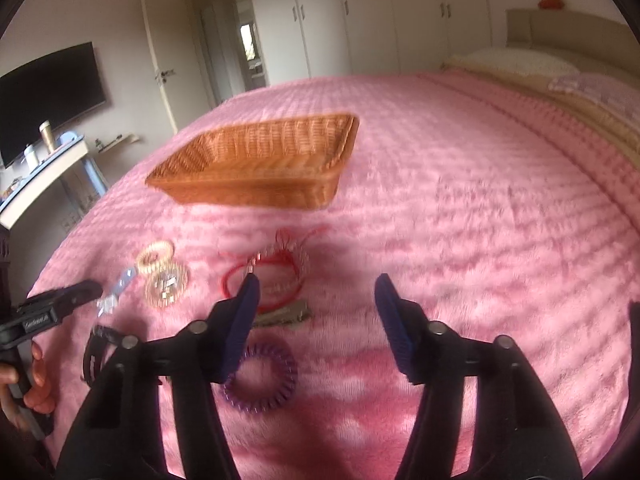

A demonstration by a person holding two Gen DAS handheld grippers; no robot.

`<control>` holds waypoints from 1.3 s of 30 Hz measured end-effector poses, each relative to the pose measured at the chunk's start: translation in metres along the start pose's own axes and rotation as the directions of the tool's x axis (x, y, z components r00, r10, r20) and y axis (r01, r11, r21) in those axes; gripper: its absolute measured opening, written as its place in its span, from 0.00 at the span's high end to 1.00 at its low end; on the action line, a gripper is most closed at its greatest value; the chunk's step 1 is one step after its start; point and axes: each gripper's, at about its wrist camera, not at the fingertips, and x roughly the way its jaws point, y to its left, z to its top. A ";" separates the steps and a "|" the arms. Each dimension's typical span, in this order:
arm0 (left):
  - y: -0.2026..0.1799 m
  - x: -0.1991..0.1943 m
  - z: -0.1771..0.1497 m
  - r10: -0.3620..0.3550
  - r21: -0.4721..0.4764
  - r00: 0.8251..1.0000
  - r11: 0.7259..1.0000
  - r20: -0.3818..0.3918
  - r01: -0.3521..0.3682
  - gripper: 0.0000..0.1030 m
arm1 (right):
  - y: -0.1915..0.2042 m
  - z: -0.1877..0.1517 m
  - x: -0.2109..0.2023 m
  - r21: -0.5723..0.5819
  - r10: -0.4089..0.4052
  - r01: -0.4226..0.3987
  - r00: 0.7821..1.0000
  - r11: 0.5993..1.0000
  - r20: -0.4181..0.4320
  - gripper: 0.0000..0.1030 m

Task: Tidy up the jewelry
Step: 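Grasp the light blue claw clip with the left tool while the right grasps the purple coil hair tie, then carry both items into the wicker basket and open both tools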

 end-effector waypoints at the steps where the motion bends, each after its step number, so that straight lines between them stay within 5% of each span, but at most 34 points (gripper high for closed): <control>1: 0.000 0.001 -0.001 -0.002 0.002 1.000 1.000 -0.006 0.002 0.72 | 0.002 -0.003 0.001 -0.014 0.000 -0.001 1.000 1.000 -0.022 0.52; 5: -0.001 0.007 -0.003 0.007 0.008 0.999 1.000 -0.033 -0.007 0.74 | 0.013 -0.018 0.002 -0.070 0.041 -0.046 0.997 0.996 -0.069 0.64; 13: -0.006 0.017 -0.004 0.029 0.026 0.997 0.999 -0.069 -0.027 0.75 | 0.034 -0.029 0.025 -0.183 -0.069 0.041 0.986 0.982 -0.151 0.68; 15: -0.006 0.019 -0.004 0.032 0.028 0.997 0.999 -0.072 -0.030 0.77 | 0.035 -0.030 0.028 -0.190 -0.077 0.048 0.986 0.981 -0.147 0.69; 18: -0.010 0.020 -0.004 0.058 0.051 0.996 0.997 -0.070 -0.054 0.89 | 0.039 -0.032 0.029 -0.205 -0.074 0.045 0.988 0.978 -0.137 0.87; 27: -0.016 0.000 -0.004 0.055 0.066 0.998 0.996 0.024 -0.056 0.95 | 0.039 -0.029 0.003 -0.186 -0.002 -0.002 1.000 0.982 -0.020 0.90; 32: -0.025 -0.025 0.006 0.013 0.066 0.995 0.998 0.100 -0.019 0.95 | 0.038 -0.010 -0.016 -0.134 0.064 -0.059 0.997 0.989 0.035 0.90; 39: -0.053 -0.058 0.062 -0.014 0.119 0.980 0.993 0.199 -0.010 0.95 | 0.050 0.068 -0.026 -0.144 0.083 -0.066 0.989 0.987 0.123 0.90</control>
